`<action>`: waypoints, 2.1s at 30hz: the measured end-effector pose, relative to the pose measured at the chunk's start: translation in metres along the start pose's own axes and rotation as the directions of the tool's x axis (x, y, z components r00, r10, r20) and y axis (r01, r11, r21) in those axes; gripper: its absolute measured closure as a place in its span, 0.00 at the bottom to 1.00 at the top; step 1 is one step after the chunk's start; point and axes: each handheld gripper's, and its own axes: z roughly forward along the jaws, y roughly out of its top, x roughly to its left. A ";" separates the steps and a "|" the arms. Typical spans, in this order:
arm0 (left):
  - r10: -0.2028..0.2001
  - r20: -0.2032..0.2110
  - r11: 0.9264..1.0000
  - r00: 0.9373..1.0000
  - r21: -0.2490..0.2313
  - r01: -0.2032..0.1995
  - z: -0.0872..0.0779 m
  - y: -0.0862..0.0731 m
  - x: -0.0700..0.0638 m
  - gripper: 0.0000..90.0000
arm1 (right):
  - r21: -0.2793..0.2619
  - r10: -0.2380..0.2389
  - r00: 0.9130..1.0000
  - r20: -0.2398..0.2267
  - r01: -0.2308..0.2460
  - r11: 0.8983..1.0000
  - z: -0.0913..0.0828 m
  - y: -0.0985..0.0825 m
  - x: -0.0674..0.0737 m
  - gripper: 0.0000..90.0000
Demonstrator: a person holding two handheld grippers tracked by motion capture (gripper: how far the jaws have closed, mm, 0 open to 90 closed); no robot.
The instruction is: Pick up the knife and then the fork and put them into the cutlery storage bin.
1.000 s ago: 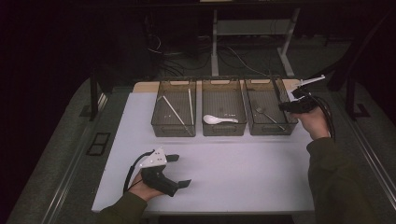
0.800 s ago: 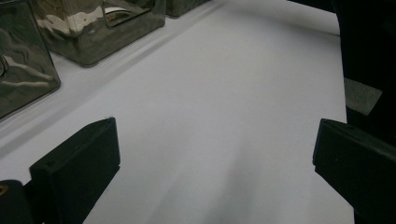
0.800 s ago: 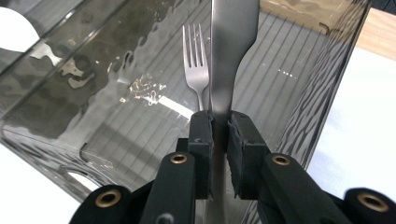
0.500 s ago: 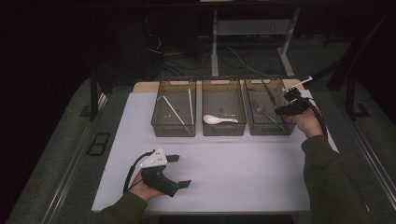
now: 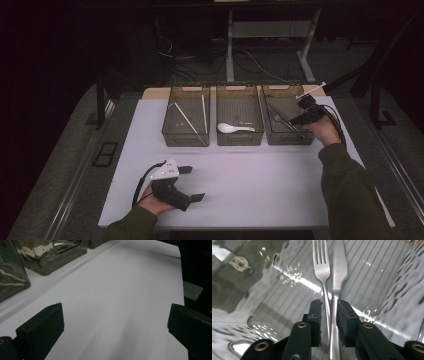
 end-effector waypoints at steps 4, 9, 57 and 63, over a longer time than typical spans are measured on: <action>0.001 -0.001 1.000 1.000 0.000 -0.001 0.000 0.000 0.000 0.00 | -0.061 0.024 0.999 -0.041 -0.026 0.998 -0.008 -0.001 -0.001 0.69; 0.001 -0.002 1.000 1.000 0.004 -0.001 0.000 0.000 0.000 0.00 | -0.163 0.051 0.992 -0.120 -0.070 0.984 -0.023 -0.006 0.000 0.55; -0.007 -0.014 1.000 1.000 0.006 0.007 -0.002 -0.001 -0.001 0.00 | -0.481 -0.146 0.961 -0.234 0.017 0.876 -0.075 -0.093 0.068 0.24; -0.006 -0.016 1.000 1.000 0.005 0.006 -0.003 -0.001 -0.001 0.00 | -0.476 -0.182 0.959 -0.219 0.058 0.878 -0.072 -0.103 0.079 0.21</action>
